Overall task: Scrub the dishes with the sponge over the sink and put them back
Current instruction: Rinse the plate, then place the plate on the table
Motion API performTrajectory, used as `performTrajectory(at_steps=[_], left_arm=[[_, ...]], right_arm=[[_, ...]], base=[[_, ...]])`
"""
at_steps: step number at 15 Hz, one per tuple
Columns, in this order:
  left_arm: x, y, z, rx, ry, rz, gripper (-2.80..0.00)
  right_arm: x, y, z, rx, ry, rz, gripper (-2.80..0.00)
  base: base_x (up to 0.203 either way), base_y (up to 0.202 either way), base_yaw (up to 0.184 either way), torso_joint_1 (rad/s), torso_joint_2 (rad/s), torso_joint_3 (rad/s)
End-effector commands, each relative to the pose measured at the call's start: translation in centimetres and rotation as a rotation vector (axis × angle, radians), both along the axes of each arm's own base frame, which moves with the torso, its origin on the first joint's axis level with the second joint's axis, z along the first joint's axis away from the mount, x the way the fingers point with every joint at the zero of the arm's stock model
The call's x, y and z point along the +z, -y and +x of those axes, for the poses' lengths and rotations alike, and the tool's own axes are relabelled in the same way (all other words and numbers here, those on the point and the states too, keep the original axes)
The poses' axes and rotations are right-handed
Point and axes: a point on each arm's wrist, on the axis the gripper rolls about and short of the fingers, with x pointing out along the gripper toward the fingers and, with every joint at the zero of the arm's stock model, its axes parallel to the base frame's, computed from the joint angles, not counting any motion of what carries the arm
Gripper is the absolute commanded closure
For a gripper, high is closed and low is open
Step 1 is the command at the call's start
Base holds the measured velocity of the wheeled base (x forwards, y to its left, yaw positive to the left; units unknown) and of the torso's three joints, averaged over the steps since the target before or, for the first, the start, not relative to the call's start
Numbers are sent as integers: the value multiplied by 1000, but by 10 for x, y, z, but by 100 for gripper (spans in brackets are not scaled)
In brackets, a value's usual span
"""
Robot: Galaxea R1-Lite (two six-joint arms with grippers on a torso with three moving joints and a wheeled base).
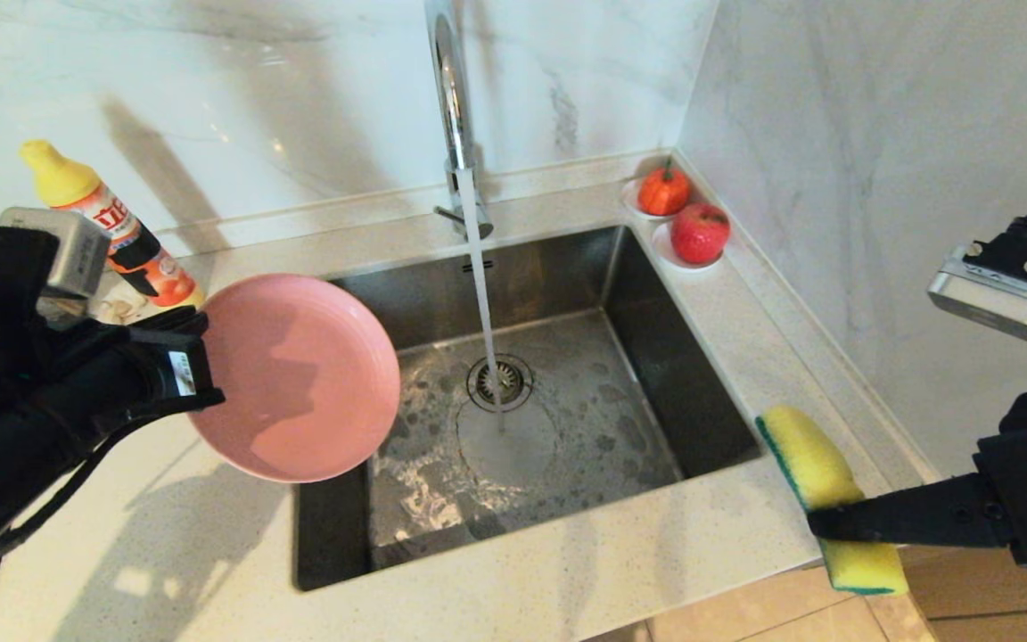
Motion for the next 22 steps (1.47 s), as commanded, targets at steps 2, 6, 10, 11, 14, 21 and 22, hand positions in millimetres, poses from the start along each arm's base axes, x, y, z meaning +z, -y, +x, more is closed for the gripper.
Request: performTrajectory(at_steps=[2,6,10,11,14,21,22], left_arm=[[13,-22,3,74,-182,-263,0],[19,-63,6,89,-186,-356,0],[16,-98,0,123,-187,-400,0],[14,-105,-1,152,-188,-403,0],[2,-131,4,236,-215,-430,0],[-40,-199,16,253,-286,-570,0],[-42,-199,15,229,-294,-584,0]], right_arm=[[-5,2,1,-10,0,1,0],[-11,3,12,-49,7,9,0],[-15,0,17,-55,-9,-6,0],[-18,-2,20,-56,-20,-13,0],[-21,-7,26,-56,-26,-19,0],[-26,-11,32,-54,-29,-22,0],[-27,-12,33,-54,-32,-24,0]], base=[[0,0,0,0,0,0],[0,0,0,0,0,0],[0,0,0,0,0,0],[0,0,0,0,0,0],[0,0,0,0,0,0],[0,0,0,0,0,0],[0,0,0,0,0,0]])
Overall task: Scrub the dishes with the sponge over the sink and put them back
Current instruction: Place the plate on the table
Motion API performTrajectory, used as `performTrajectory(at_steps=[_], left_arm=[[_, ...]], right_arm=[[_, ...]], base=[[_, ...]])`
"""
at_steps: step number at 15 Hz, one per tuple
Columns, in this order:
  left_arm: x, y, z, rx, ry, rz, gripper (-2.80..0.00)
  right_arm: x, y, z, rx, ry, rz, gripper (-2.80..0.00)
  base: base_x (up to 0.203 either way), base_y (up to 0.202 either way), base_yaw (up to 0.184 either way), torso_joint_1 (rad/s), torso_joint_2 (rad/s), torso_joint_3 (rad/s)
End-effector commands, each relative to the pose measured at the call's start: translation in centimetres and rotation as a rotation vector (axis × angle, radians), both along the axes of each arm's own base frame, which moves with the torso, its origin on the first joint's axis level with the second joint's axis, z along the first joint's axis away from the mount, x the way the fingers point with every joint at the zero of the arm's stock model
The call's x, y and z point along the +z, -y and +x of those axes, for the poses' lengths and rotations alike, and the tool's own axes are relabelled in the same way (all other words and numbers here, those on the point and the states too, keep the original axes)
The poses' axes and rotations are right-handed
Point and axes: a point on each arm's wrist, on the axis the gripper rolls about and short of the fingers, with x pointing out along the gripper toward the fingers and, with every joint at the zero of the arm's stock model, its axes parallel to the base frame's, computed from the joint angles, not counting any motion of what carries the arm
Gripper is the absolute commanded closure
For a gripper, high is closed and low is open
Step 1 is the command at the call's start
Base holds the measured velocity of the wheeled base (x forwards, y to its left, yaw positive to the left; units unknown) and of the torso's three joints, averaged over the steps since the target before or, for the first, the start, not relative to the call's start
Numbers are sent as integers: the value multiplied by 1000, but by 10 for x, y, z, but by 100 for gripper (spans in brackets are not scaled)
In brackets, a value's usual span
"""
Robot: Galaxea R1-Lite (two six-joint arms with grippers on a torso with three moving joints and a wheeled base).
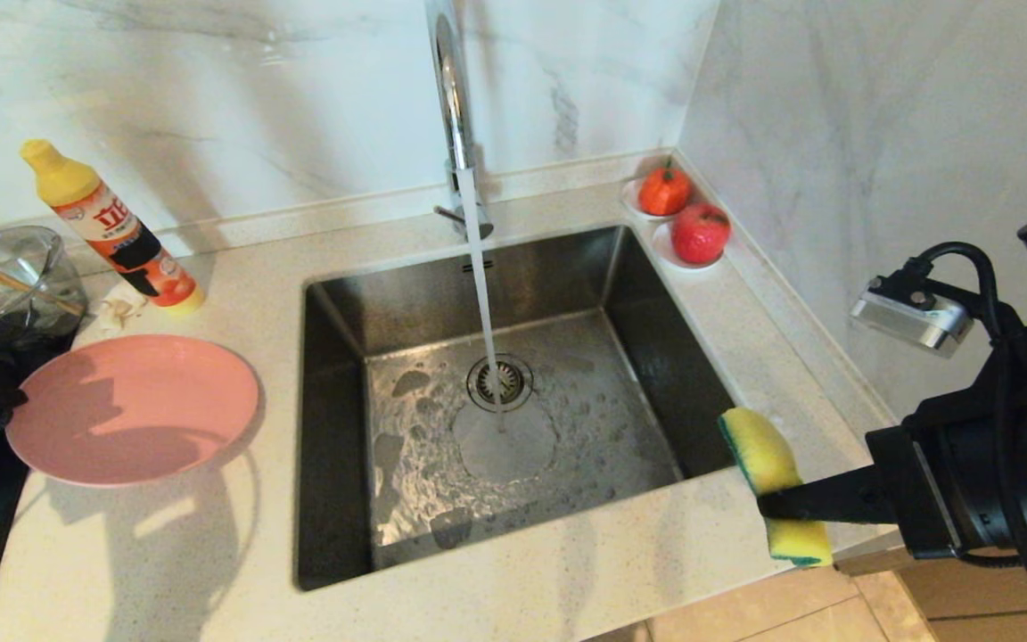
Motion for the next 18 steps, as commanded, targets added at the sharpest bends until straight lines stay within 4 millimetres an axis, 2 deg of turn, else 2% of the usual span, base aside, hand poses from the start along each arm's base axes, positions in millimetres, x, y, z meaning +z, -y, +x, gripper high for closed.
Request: performTrajectory(at_steps=[1,5,8,14,15,18], left_arm=[[-13,-8,2,-14,-27,-44,0],[-27,-17,5,-35,-55,-84,0],[-49,-40,9,18,-86,-111,0],[-53,-46,11,31,-87,-105,0],[-53,-46,11,31,-85,-103,-280],[-42,-45,10,32,-46,-80,-280]], right_arm=[[-2,-2,2,0,-12,-6,0],[-3,-2,2,-1,-15,-7,0],[-4,-3,3,-1,-19,-10,0],[-3,-3,3,0,-17,-7,0],[-2,-3,3,2,-14,-5,0],[-2,-2,2,-1,-14,-6,0]], base=[[0,0,0,0,0,0],[0,0,0,0,0,0],[0,0,0,0,0,0],[0,0,0,0,0,0],[0,0,0,0,0,0],[0,0,0,0,0,0]])
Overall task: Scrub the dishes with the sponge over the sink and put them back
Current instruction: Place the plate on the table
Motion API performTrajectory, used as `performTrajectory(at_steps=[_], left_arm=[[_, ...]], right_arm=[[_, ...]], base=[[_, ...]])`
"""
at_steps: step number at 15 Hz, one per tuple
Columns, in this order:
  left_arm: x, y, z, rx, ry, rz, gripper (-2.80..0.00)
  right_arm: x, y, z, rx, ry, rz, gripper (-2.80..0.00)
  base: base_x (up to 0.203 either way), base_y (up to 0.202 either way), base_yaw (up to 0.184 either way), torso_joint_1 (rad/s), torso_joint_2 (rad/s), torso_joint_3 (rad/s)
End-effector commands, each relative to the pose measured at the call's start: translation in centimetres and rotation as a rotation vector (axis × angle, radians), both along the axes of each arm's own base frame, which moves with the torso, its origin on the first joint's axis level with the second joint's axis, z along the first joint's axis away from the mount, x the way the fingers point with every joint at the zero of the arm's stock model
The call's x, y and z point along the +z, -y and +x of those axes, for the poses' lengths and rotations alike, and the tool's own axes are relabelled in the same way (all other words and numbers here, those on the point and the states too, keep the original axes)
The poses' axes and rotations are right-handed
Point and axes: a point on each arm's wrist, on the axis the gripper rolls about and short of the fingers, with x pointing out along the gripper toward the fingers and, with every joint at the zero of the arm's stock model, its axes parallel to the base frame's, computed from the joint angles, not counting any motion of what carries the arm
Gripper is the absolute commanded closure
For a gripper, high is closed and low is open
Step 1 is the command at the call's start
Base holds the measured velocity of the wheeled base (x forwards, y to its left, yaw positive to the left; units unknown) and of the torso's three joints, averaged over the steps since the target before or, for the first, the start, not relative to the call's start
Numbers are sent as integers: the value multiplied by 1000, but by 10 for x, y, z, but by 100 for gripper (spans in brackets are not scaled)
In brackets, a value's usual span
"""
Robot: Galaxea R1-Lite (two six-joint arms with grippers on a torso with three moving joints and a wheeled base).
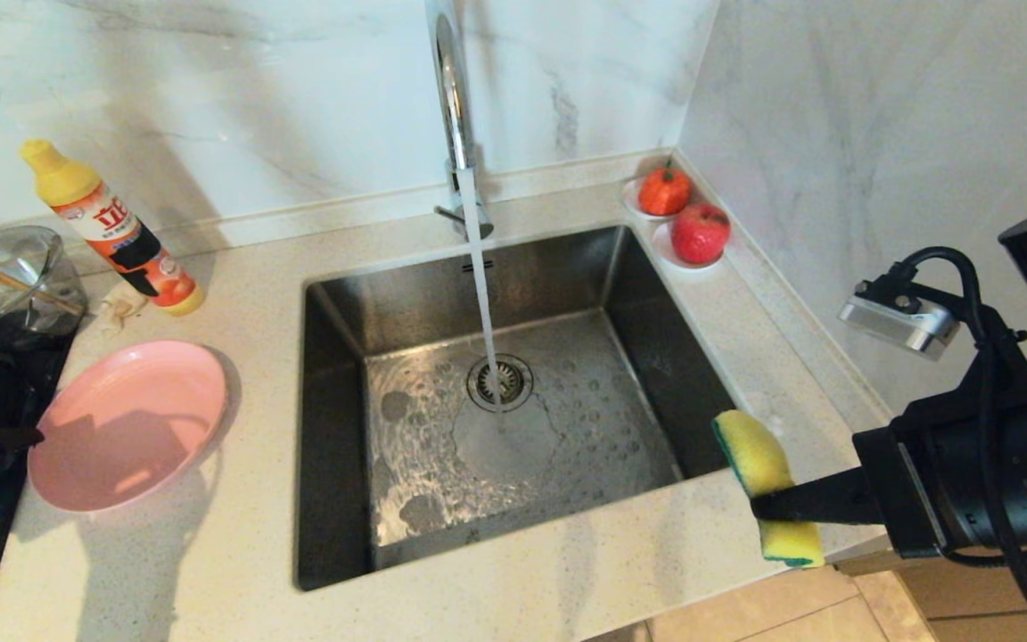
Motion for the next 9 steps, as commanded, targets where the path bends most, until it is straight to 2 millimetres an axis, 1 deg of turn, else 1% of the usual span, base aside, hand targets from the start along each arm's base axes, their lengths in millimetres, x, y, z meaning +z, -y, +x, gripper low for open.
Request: performTrajectory(at_steps=[1,2,4,5,6,7,8,9], left_arm=[[15,2,-3,3,54,29,-280],[24,5,-5,8,78,38,-280],[54,13,-14,18,159,65,-280],[73,19,-19,18,201,82,-280],[89,25,-20,4,223,89,0],[102,34,-16,-32,228,85,0],[108,46,-7,-85,221,74,0],[109,56,3,-138,212,71,0]], right_arm=[[-1,1,-1,-1,-6,1,0],[-1,1,-1,-1,-6,1,0],[-1,2,-2,-2,-8,-1,0],[-4,1,-2,-2,-13,-7,0],[-3,2,-2,-3,-13,-6,0],[-2,2,-3,-2,-6,-3,0],[0,2,-2,-5,1,-2,0],[1,2,-2,-10,7,-1,0]], base=[[0,0,0,0,0,0],[0,0,0,0,0,0],[0,0,0,0,0,0],[0,0,0,0,0,0],[0,0,0,0,0,0],[0,0,0,0,0,0],[0,0,0,0,0,0],[0,0,0,0,0,0]])
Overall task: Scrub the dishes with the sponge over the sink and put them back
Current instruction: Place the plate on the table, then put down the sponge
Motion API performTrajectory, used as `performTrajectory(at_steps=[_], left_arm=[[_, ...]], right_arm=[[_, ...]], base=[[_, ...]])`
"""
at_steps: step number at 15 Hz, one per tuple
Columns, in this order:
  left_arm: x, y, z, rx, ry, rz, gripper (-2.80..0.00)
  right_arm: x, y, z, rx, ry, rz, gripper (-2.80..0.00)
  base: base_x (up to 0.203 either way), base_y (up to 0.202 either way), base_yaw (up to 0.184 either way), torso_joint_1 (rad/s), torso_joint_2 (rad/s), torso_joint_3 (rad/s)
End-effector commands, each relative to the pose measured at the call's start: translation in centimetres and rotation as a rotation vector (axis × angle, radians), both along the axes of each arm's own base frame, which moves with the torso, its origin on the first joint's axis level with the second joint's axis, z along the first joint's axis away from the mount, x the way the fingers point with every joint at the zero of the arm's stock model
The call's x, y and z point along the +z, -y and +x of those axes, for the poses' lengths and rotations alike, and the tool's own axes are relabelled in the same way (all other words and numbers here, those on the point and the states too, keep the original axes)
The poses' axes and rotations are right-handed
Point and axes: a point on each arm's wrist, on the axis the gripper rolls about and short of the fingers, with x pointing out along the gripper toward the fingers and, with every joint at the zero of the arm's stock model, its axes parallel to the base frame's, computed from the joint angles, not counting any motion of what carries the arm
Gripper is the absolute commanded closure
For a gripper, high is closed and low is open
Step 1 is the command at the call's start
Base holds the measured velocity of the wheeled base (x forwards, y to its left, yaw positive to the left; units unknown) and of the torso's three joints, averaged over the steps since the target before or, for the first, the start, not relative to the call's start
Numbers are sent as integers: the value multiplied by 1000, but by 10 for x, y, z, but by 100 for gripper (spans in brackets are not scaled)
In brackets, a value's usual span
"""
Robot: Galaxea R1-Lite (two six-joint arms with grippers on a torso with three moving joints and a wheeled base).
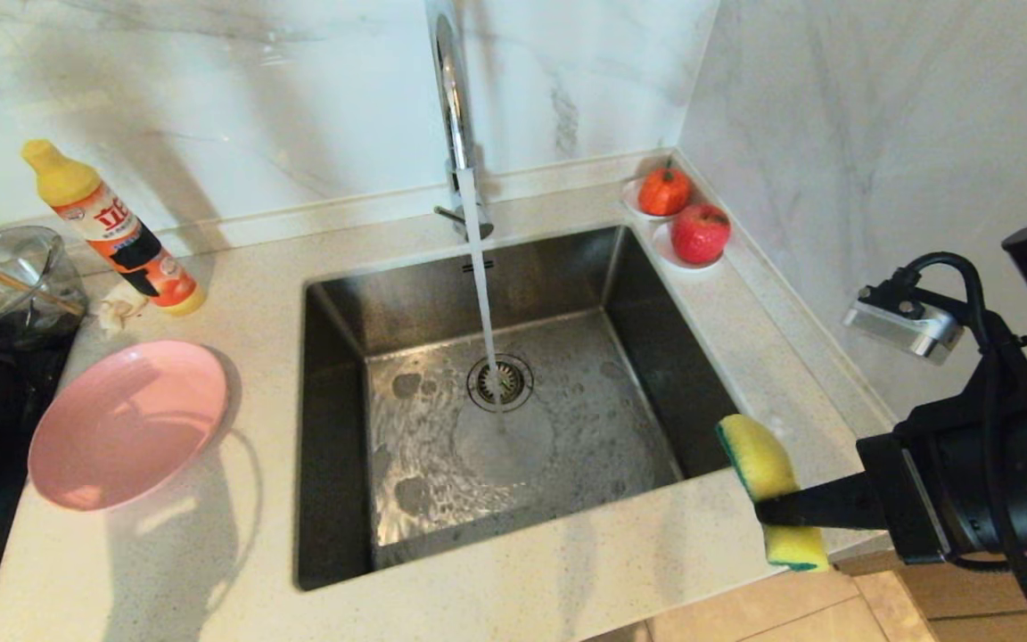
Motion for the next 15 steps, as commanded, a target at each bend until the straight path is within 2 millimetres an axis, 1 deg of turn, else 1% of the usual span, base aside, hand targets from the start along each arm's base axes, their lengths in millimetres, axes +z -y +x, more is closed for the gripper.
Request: performTrajectory(at_steps=[1,3,4,5,6,7,8,9,10,11,12,14,15], left_arm=[[17,29,17,-127,26,52,0],[20,55,36,-223,23,164,0],[21,71,48,-237,14,237,0],[21,89,59,-219,2,322,0],[23,106,67,-195,-2,393,0],[25,128,71,-201,16,443,0],[28,148,69,-222,59,474,0],[31,164,60,-244,123,492,0],[37,175,45,-249,192,504,0],[46,180,27,-231,252,513,0],[52,180,9,-197,291,517,0],[65,175,-33,-94,357,520,0],[67,171,-52,-30,375,519,0]], right_arm=[[2,1,-1,-6,5,5,0],[1,5,-1,-24,2,3,0],[2,7,-2,-28,7,7,0],[3,9,-2,-32,13,11,0],[4,11,-1,-46,15,11,0],[3,12,0,-52,14,9,0],[3,12,-1,-54,13,10,0],[4,14,-2,-56,17,15,0],[6,15,-3,-59,22,19,0],[6,17,-4,-65,25,21,0],[6,17,-3,-70,22,19,0],[2,16,-1,-72,10,12,0],[-1,16,-1,-72,1,5,0]], base=[[0,0,0,0,0,0],[0,0,0,0,0,0],[0,0,0,0,0,0],[0,0,0,0,0,0],[0,0,0,0,0,0],[0,0,0,0,0,0],[0,0,0,0,0,0],[0,0,0,0,0,0],[0,0,0,0,0,0],[0,0,0,0,0,0],[0,0,0,0,0,0],[0,0,0,0,0,0],[0,0,0,0,0,0]])
